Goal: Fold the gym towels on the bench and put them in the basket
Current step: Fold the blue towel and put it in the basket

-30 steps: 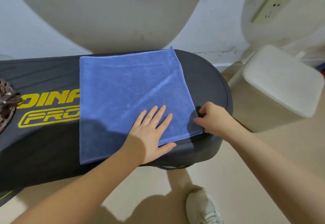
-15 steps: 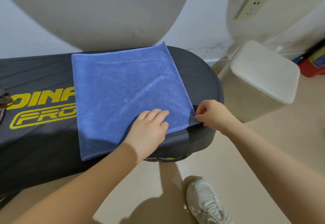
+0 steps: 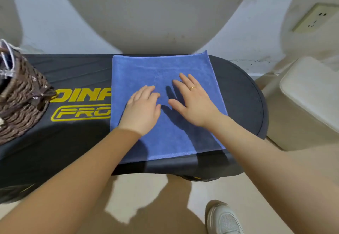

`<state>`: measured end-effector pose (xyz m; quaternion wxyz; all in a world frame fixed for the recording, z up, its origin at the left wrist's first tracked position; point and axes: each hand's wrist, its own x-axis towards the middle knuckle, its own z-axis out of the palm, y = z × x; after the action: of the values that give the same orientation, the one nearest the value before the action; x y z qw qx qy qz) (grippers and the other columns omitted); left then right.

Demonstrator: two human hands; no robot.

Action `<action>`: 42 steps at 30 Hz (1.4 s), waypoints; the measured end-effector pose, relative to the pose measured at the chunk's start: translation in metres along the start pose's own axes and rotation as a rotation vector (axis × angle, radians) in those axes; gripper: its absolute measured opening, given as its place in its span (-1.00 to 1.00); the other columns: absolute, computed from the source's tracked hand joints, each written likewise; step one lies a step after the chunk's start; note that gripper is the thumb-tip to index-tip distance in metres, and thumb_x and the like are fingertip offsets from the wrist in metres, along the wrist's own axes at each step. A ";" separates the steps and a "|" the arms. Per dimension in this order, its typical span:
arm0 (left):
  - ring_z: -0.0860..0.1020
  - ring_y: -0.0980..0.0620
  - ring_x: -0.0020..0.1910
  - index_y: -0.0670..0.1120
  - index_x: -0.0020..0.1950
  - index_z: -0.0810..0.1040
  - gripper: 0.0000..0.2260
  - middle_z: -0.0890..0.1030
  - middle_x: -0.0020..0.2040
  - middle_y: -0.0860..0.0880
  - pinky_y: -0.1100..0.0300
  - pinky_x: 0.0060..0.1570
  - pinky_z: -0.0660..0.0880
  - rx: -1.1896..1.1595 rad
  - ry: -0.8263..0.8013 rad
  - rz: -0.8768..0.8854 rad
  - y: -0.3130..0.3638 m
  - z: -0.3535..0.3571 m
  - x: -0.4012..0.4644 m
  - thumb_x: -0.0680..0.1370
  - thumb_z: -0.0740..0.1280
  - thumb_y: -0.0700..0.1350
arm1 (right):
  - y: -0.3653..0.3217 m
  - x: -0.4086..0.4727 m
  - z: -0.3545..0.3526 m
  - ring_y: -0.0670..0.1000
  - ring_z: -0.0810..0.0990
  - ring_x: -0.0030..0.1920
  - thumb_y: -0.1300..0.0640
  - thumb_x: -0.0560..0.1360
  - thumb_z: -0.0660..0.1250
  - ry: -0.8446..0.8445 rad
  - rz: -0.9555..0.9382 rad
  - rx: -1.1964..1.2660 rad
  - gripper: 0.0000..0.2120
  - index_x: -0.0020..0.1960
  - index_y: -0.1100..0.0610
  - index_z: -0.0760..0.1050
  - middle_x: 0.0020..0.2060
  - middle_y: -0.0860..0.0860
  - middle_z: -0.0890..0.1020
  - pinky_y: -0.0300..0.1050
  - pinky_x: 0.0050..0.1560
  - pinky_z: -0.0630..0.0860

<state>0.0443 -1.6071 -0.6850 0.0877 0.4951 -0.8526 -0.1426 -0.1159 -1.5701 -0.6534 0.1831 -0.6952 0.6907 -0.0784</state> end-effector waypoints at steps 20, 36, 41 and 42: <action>0.46 -0.25 0.29 -0.27 0.35 0.39 -0.33 0.42 0.36 -0.26 -0.16 0.22 0.37 0.240 -0.123 0.244 -0.046 0.002 -0.070 0.58 -0.11 0.24 | 0.059 -0.039 0.021 0.23 0.44 0.31 -0.04 0.49 0.14 0.004 -0.326 -0.170 -0.55 0.28 0.16 0.45 0.37 0.18 0.41 0.12 0.25 0.39; 0.64 -0.15 -0.06 -0.16 -0.09 0.49 -0.79 0.63 -0.05 -0.12 0.10 -0.23 0.60 0.244 -0.060 0.426 -0.048 -0.018 -0.087 0.32 0.29 -0.34 | 0.077 -0.083 -0.007 0.21 0.67 -0.01 0.01 0.31 0.35 -0.036 -0.391 -0.474 -0.70 -0.05 0.19 0.55 0.05 0.16 0.66 -0.01 -0.16 0.64; 0.51 -0.14 -0.09 -0.10 0.04 0.47 -0.84 0.58 -0.06 -0.05 0.07 -0.19 0.41 -0.052 -0.052 -0.077 -0.033 -0.037 -0.072 0.51 0.19 -0.27 | 0.073 -0.079 -0.015 0.16 0.57 0.05 0.20 0.45 0.19 -0.047 -0.201 -0.406 -0.73 0.15 0.14 0.44 0.09 0.05 0.59 -0.02 -0.08 0.54; 0.49 -0.13 -0.16 -0.10 -0.02 0.47 -0.88 0.57 -0.14 -0.06 0.09 -0.24 0.39 -0.148 -0.017 -0.147 -0.031 -0.040 -0.068 0.50 0.21 -0.25 | 0.074 -0.077 -0.016 0.17 0.55 0.04 0.21 0.47 0.16 -0.036 -0.135 -0.390 -0.74 0.15 0.13 0.43 0.07 0.05 0.58 -0.02 -0.09 0.51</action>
<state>0.1151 -1.5687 -0.6581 0.1060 0.5471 -0.8019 -0.2156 -0.1934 -1.4945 -0.6543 0.0514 -0.7635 0.6412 0.0570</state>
